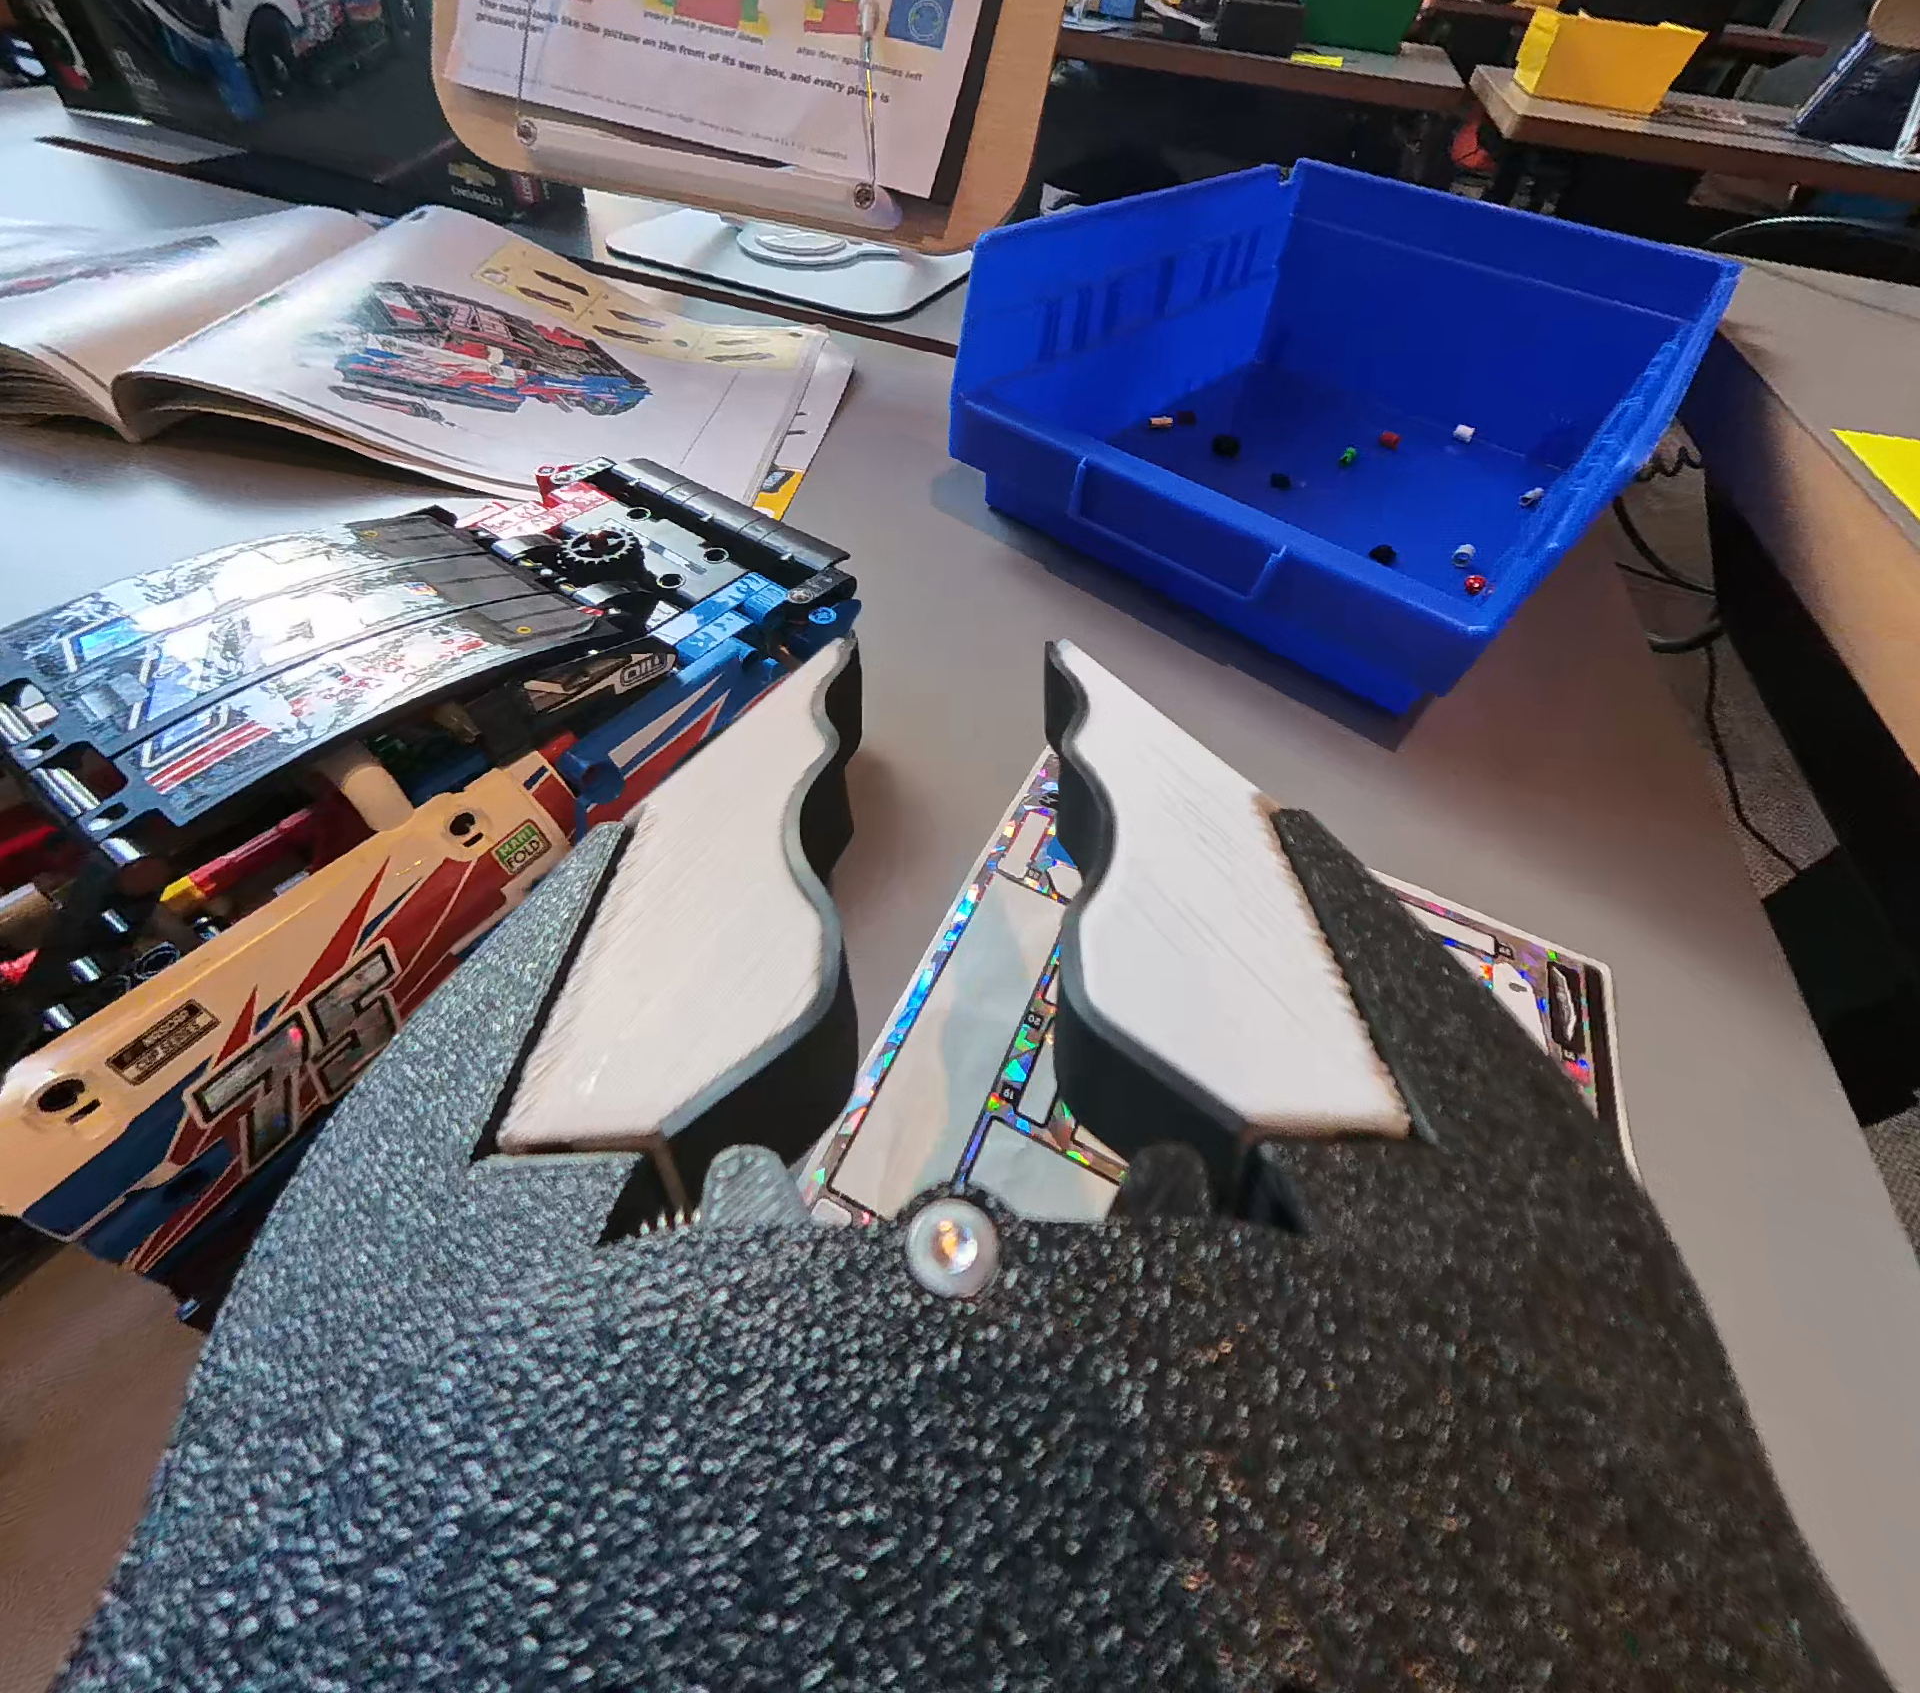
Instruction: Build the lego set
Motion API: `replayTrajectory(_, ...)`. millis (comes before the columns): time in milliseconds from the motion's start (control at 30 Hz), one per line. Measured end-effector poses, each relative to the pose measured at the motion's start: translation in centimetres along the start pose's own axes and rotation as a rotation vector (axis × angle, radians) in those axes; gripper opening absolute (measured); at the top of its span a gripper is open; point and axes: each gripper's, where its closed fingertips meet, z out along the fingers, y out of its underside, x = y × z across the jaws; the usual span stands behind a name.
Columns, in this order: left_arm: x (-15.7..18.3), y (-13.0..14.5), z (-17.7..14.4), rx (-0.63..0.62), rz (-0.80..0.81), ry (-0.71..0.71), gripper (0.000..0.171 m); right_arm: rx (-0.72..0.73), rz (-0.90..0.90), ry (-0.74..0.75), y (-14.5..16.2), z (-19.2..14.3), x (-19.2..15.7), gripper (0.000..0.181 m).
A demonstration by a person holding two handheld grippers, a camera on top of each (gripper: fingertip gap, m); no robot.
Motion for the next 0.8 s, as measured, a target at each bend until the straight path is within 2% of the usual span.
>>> replayTrajectory(133, 0.0, 0.1, 0.4, -0.02, -0.05, 0.04, 0.041, 0.032, 0.029, -0.006, -0.4, -0.3, 0.3, 0.035)
replayTrajectory(400, -0.7, 0.4, 0.1, -0.026, -0.059, -0.042, 0.044, -0.005, -0.018, 0.022, 0.0, 0.1, 0.1, 0.035)
replayTrajectory(800, 0.3, 1.6, -1.1, -0.04, -0.146, 0.052, 0.064, -0.074, -0.021, 0.077, 0.9, 0.9, 0.8, 0.035)
